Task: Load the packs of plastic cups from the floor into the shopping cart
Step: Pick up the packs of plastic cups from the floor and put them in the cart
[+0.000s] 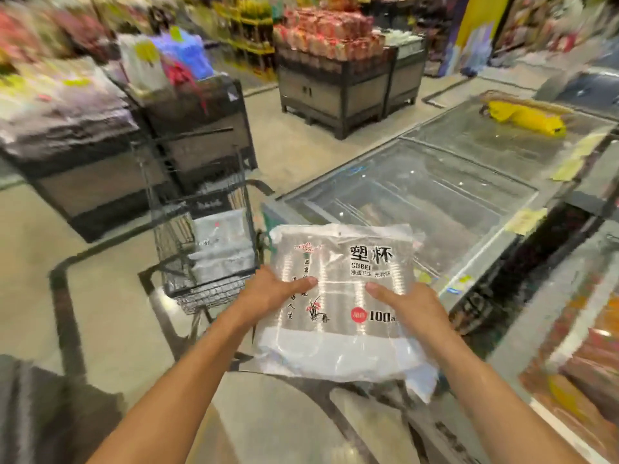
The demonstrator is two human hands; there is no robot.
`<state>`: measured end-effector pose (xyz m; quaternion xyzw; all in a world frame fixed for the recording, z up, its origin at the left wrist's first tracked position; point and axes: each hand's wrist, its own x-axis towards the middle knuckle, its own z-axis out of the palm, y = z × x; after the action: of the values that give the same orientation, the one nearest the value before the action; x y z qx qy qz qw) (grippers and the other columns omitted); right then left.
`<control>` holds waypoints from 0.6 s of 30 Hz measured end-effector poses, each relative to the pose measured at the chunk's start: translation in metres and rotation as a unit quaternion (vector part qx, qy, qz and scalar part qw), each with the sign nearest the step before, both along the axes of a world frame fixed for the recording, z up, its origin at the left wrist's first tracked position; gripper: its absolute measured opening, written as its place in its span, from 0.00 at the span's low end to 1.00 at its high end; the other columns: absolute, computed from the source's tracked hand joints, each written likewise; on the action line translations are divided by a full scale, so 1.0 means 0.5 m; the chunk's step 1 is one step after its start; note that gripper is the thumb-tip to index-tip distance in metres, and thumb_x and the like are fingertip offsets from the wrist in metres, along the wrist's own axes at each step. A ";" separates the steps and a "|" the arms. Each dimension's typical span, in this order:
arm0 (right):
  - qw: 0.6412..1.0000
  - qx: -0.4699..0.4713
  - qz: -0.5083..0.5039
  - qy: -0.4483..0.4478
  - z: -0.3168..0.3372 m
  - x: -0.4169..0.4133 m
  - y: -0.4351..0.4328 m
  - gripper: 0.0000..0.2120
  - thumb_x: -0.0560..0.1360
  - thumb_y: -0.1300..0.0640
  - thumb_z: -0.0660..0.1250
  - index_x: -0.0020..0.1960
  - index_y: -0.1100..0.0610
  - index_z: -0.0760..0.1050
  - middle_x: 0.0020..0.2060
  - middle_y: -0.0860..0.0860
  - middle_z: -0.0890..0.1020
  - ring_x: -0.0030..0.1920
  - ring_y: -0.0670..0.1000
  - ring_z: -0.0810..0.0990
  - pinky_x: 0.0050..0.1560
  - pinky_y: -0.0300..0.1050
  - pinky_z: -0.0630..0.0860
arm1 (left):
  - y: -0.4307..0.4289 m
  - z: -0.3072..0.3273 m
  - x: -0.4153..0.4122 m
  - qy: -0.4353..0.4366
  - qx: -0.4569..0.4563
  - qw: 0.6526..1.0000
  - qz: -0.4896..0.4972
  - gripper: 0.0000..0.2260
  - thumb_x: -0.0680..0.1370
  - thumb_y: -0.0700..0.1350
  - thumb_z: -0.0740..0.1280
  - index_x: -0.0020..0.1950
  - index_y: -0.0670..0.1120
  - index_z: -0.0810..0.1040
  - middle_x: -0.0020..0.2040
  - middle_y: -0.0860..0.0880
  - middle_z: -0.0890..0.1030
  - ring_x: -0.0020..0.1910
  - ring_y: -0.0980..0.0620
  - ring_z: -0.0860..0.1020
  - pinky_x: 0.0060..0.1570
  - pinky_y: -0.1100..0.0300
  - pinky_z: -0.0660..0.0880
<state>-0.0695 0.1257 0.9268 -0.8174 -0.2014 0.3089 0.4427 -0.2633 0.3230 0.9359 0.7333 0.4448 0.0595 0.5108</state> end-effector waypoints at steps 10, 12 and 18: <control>0.987 -0.024 0.136 0.078 -0.098 -0.038 0.556 0.35 0.60 0.26 0.81 0.48 0.52 0.72 0.31 0.40 0.75 0.31 0.44 0.73 0.34 0.40 0.71 | 0.433 -0.113 -0.163 0.007 -0.014 0.988 0.153 0.60 0.55 0.82 0.77 0.79 0.51 0.71 0.72 0.49 0.80 0.67 0.45 0.81 0.71 0.44 0.76; 0.984 -0.035 0.161 0.069 -0.101 -0.032 0.640 0.23 0.70 0.40 0.82 0.37 0.51 0.72 0.19 0.39 0.72 0.21 0.39 0.71 0.25 0.35 0.65 | 0.503 -0.136 -0.170 0.025 -0.021 0.981 0.189 0.56 0.58 0.79 0.79 0.77 0.49 0.71 0.67 0.50 0.81 0.61 0.47 0.83 0.64 0.50 0.79; 0.975 -0.040 0.211 0.060 -0.185 -0.023 0.922 0.28 0.65 0.32 0.82 0.49 0.54 0.83 0.39 0.46 0.86 0.39 0.49 0.85 0.38 0.44 0.77 | 0.727 -0.201 -0.173 0.013 -0.018 0.973 0.230 0.23 0.71 0.61 0.82 0.55 0.46 0.84 0.42 0.49 0.88 0.40 0.51 0.88 0.50 0.49 0.84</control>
<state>-0.0810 0.5870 0.8341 -0.7534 -0.3299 0.4514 0.3462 -0.3496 0.6866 0.8356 0.6029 0.6091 0.1573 0.4906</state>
